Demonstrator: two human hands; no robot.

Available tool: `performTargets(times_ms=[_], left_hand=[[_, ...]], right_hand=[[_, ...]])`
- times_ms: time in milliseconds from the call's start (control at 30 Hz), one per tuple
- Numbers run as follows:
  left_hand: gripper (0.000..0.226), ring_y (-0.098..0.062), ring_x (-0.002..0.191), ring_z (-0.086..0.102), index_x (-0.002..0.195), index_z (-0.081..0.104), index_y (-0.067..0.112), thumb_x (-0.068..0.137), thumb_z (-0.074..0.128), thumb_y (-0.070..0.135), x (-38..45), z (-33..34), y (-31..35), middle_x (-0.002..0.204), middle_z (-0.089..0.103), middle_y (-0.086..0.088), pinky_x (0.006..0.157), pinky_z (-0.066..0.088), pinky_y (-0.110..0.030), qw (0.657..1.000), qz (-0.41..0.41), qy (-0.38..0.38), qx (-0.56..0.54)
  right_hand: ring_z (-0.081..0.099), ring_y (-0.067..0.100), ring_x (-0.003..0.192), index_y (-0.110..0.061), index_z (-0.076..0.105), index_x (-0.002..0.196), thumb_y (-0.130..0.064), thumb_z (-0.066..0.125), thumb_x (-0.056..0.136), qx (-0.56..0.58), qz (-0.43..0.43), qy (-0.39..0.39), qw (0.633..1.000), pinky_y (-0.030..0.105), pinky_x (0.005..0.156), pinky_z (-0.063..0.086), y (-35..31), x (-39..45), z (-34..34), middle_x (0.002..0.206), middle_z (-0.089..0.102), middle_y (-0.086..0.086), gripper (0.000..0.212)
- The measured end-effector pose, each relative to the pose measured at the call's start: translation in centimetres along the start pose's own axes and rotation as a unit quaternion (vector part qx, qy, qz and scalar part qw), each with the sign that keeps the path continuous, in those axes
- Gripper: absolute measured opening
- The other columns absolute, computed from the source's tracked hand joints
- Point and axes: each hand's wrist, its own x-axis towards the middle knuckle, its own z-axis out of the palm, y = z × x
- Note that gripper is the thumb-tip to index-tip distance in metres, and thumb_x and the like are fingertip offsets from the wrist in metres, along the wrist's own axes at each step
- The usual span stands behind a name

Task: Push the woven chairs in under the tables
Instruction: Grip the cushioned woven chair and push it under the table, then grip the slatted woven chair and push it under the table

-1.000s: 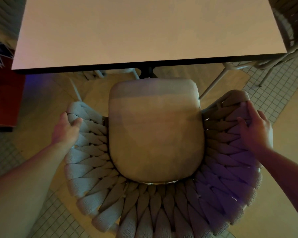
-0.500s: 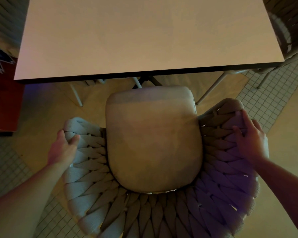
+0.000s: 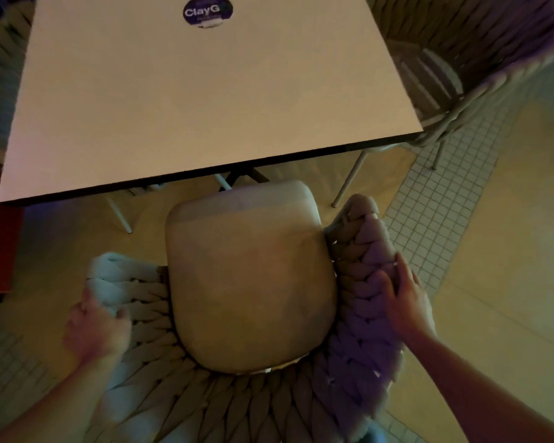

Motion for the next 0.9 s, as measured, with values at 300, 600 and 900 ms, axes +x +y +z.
performTargets(times_ms=[300, 600, 900], left_hand=[[0.048, -0.033, 0.116, 0.058, 0.129, 0.059, 0.016, 0.092, 0.053, 0.045, -19.0, 6.6, 18.0, 0.128, 0.063, -0.012, 0.092, 0.044, -0.040, 0.976, 0.195, -0.089, -0.044], [0.041, -0.034, 0.101, 0.057, 0.116, 0.065, 0.013, 0.085, 0.064, 0.039, -33.4, 12.3, 35.0, 0.115, 0.058, -0.017, 0.085, 0.044, -0.041, 0.963, 0.259, -0.071, -0.027], [0.051, -0.015, 0.125, 0.050, 0.136, 0.052, 0.022, 0.090, 0.055, 0.044, -36.2, 12.9, 56.5, 0.137, 0.054, -0.001, 0.099, 0.042, -0.032, 0.888, 0.392, -0.155, -0.183]], right_hand=[[0.053, 0.023, 0.124, -0.023, 0.043, 0.142, -0.060, 0.032, 0.093, 0.091, 0.074, -0.078, 0.990, 0.039, 0.097, 0.046, 11.2, -0.3, -10.3, 0.137, 0.055, 0.007, 0.063], [0.061, 0.012, 0.110, -0.028, 0.050, 0.135, -0.058, 0.047, 0.089, 0.178, 0.109, -0.101, 0.973, 0.032, 0.088, 0.050, 20.6, 5.6, -22.8, 0.123, 0.065, 0.001, 0.055], [0.059, 0.011, 0.113, -0.027, 0.051, 0.134, -0.056, 0.047, 0.089, 0.169, 0.063, -0.069, 0.981, 0.030, 0.088, 0.048, 22.4, 22.5, -32.4, 0.127, 0.062, -0.003, 0.054]])
